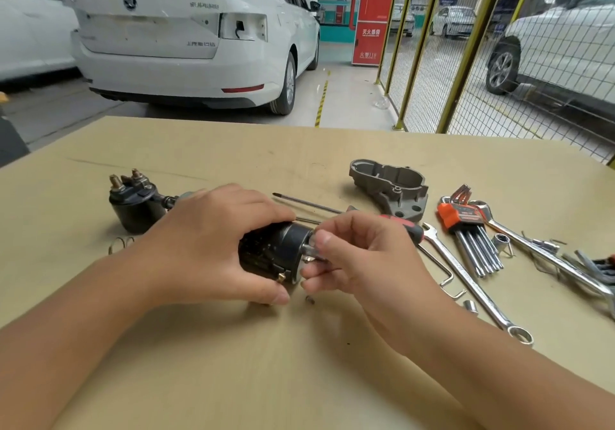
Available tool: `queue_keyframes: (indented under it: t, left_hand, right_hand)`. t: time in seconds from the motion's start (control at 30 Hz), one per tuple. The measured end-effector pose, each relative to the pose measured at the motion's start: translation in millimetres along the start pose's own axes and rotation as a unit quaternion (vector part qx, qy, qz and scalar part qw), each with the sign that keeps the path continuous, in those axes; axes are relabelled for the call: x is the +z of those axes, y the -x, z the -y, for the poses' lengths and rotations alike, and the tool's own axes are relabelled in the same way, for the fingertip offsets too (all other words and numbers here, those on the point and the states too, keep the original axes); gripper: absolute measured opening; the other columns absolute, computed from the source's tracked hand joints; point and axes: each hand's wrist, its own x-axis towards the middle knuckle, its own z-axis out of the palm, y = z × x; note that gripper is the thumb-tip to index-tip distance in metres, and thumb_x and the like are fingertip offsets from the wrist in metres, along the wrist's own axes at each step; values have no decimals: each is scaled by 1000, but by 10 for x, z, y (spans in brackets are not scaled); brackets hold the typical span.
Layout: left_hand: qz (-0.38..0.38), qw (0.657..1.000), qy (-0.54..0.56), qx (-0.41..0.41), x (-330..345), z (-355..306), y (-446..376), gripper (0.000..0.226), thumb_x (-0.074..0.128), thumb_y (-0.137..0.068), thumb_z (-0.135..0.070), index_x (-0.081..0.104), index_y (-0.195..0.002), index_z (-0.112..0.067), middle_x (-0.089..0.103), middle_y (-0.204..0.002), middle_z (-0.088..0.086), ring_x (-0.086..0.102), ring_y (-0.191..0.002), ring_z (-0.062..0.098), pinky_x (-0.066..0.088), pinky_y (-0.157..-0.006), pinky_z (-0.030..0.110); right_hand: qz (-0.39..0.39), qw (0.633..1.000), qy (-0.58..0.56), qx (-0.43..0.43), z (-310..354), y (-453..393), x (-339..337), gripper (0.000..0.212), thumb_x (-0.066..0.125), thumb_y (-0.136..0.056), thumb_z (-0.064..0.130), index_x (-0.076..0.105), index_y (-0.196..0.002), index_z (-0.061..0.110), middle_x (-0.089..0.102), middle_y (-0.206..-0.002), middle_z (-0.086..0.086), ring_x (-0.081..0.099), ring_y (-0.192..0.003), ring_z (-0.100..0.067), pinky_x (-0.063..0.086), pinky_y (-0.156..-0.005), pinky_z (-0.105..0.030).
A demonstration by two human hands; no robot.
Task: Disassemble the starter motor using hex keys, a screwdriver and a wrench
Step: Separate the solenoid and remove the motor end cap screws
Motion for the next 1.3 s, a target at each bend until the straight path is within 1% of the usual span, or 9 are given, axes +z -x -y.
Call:
queue_keyframes:
  t: [0.23,0.47,0.67,0.8,0.93,1.07,1.13,1.23,1.3]
  left_hand:
    - [-3,1000,18,6,12,15,-5,85,75,-57,-82,66,-130,-41,61,-114,-31,61,-104,6,54,-90,44]
    - [4,1000,24,-2,-3,6,8,86,72,-57,-82,67,-131,-38,66,-120,-26,62,-110,8,53,-95,46]
    - [7,1000,21,-3,-8,9,9,86,71,-58,-82,67,-131,-38,66,-119,-25,61,-108,7,53,-95,44]
    - [16,999,29,-5,-15,18,10,84,69,-60,-84,65,-132,-42,64,-119,-27,60,-110,8,52,-95,46]
    - [16,999,29,-6,-12,16,9,83,69,-61,-84,64,-132,-41,64,-117,-26,60,-110,10,52,-95,47]
    - [20,999,26,-8,-12,16,1,83,69,-61,-83,65,-132,-39,65,-117,-24,60,-109,11,52,-94,47]
    - [23,999,27,-8,-15,17,0,84,69,-61,-83,65,-132,-39,65,-117,-23,60,-110,12,51,-95,48]
    - [24,999,34,-10,-22,12,2,84,69,-61,-83,65,-133,-40,66,-119,-23,61,-111,12,52,-95,48]
    - [25,999,34,-10,-27,10,2,84,69,-61,-83,64,-133,-40,66,-119,-22,61,-111,12,52,-95,48]
  right_hand:
    - [-47,985,142,-82,1,40,-13,28,85,-74,-2,72,-83,22,74,-81,1,75,-65,-25,63,-70,-53]
    - [-66,992,81,-67,25,83,-7,29,84,-73,-11,72,-78,15,73,-75,-4,72,-64,-26,62,-74,-57]
    - [-88,981,137,-102,31,81,-74,34,84,-72,-9,73,-79,22,74,-76,0,73,-68,-23,55,-57,-26]
    - [-57,969,217,-101,116,38,-194,27,79,-80,-4,75,-86,22,76,-79,5,72,-65,-9,56,-63,-31]
    - [59,873,468,-126,198,36,-263,27,70,-89,5,69,-98,30,73,-84,18,66,-72,4,52,-81,-34]
    - [124,758,619,-163,235,20,-252,32,64,-91,8,68,-109,35,72,-96,16,65,-84,-7,55,-78,-32]
    - [116,770,599,-185,234,25,-248,27,68,-91,9,71,-107,30,73,-94,13,67,-86,-11,54,-78,-30]
    - [47,829,507,-230,258,32,-283,12,76,-90,17,74,-100,24,76,-84,10,68,-75,-6,54,-72,-27]
    - [38,831,499,-242,274,31,-297,8,78,-89,22,73,-95,24,74,-77,10,66,-67,-4,55,-67,-27]
